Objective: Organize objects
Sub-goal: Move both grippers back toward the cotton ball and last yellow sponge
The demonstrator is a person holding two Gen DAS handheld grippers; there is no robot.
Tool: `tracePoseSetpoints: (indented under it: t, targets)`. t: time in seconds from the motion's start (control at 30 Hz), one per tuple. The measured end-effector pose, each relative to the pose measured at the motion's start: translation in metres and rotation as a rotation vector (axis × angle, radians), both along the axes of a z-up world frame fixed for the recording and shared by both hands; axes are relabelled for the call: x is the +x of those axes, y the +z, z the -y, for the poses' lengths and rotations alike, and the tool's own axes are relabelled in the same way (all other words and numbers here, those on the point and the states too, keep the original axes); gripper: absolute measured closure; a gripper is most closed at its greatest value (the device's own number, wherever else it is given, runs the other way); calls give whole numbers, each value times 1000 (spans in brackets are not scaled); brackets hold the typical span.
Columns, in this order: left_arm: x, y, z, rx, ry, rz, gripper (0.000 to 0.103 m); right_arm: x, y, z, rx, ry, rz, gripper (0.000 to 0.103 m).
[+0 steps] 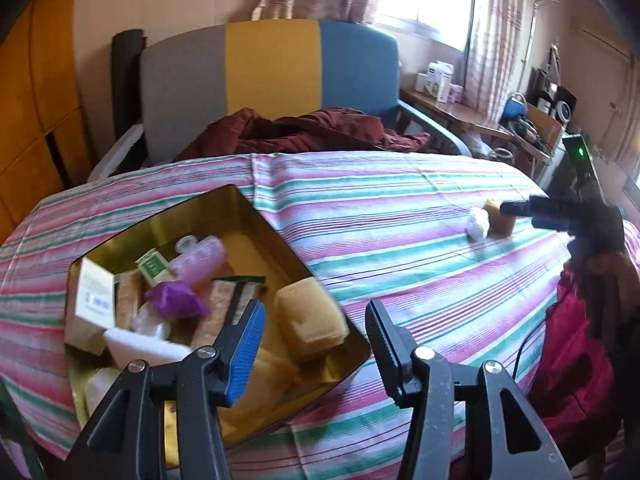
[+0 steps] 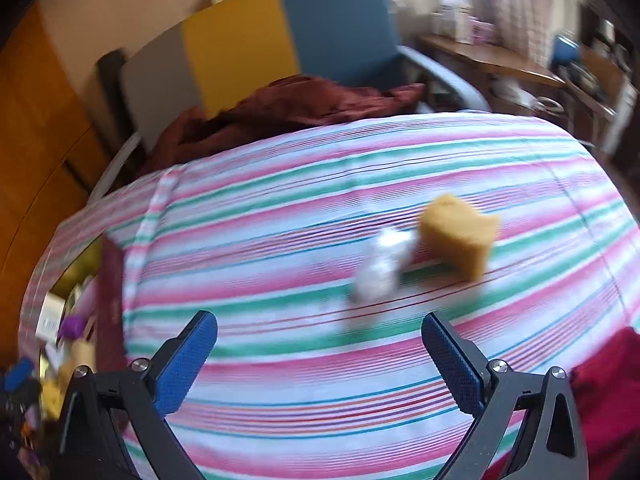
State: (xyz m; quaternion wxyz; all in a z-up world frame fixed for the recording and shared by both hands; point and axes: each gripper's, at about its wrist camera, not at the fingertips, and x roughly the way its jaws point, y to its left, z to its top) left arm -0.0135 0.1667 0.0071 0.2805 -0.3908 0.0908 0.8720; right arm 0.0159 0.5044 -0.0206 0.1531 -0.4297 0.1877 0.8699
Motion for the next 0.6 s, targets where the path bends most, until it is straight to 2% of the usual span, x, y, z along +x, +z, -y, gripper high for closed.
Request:
tracePoseSetpoints:
  t: [0.23,0.37,0.6]
  targets:
    - [-3,-8,-30,-20,-71,34,50,15,-5,-79,-35,-210,-16,0]
    - [-5,-11,-50,-28,-106,49,50,11,-14,-112,-63,-286,-25,0]
    - [-15,-21,-84,-35,-159,110,50,-18,-36,-124,-7,-217,18,0]
